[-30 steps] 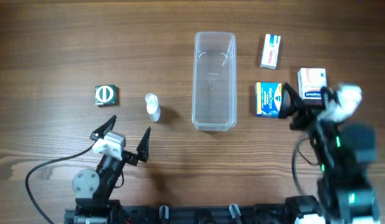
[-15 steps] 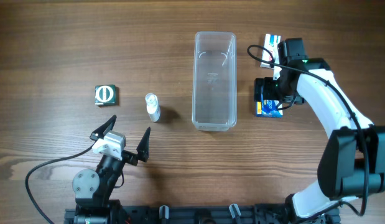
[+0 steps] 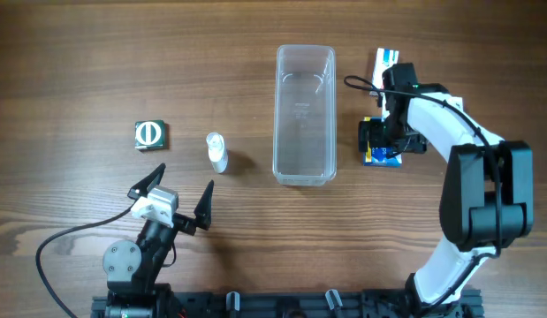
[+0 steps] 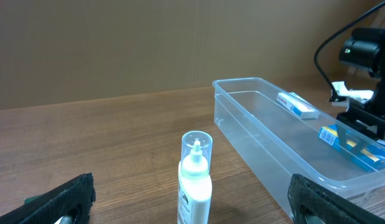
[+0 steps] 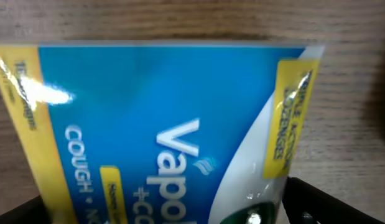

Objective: Pack container
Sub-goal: 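Carry the VapoDrops box with the right gripper into the container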

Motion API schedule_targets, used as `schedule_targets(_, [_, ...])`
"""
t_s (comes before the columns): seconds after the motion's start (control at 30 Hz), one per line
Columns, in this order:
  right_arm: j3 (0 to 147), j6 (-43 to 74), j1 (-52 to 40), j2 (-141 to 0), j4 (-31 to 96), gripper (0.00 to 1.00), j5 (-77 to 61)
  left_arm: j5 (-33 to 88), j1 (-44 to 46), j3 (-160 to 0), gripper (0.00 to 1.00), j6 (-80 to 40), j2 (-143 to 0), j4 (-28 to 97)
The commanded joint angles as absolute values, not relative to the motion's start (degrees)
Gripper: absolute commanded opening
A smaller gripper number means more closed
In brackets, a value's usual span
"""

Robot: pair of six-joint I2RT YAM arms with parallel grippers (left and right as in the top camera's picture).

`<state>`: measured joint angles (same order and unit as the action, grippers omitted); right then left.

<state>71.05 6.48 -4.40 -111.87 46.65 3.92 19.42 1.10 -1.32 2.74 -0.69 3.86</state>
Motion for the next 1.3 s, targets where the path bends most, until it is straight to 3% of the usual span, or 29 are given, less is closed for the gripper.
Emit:
schedule_targets(0.0, [71.9, 6.0, -4.5, -114.4, 46.3, 0.96, 4.4, 19.7, 0.7, -0.9, 1.0, 3.7, -0.2, 3.8])
schedule_targets(0.1, [71.9, 6.0, -4.5, -114.4, 46.0, 0.77, 4.5, 19.7, 0.7, -0.9, 1.0, 3.7, -0.2, 3.8])
schedule_targets(0.2, [72.3, 6.2, -4.5, -114.0, 46.2, 0.72, 3.8, 19.7, 0.7, -0.9, 1.0, 3.7, -0.2, 3.8])
schedule_targets(0.33, [76.5, 6.2, -4.5, -111.0, 51.3, 0.71, 1.3, 19.7, 0.7, -0.9, 1.0, 3.7, -0.2, 3.8])
schedule_targets(0.57, [93.6, 11.1, -6.4, -98.3, 66.7, 0.71, -15.4, 19.7, 0.7, -0.9, 1.0, 3.7, -0.2, 3.8])
schedule_targets(0.67, [94.3, 16.9, -12.8, -94.0, 64.6, 0.71, -15.4, 19.7, 0.7, -0.9, 1.0, 3.7, -0.2, 3.8])
schedule_targets(0.83, [94.3, 30.6, -27.6, -98.1, 54.1, 0.7, -0.8, 19.7, 0.7, -0.9, 1.0, 3.7, -0.2, 3.8])
schedule_targets(1.27, [94.3, 33.2, -29.5, -116.9, 43.5, 0.74, 12.3, 19.7, 0.7, -0.9, 1.0, 3.7, -0.2, 3.8])
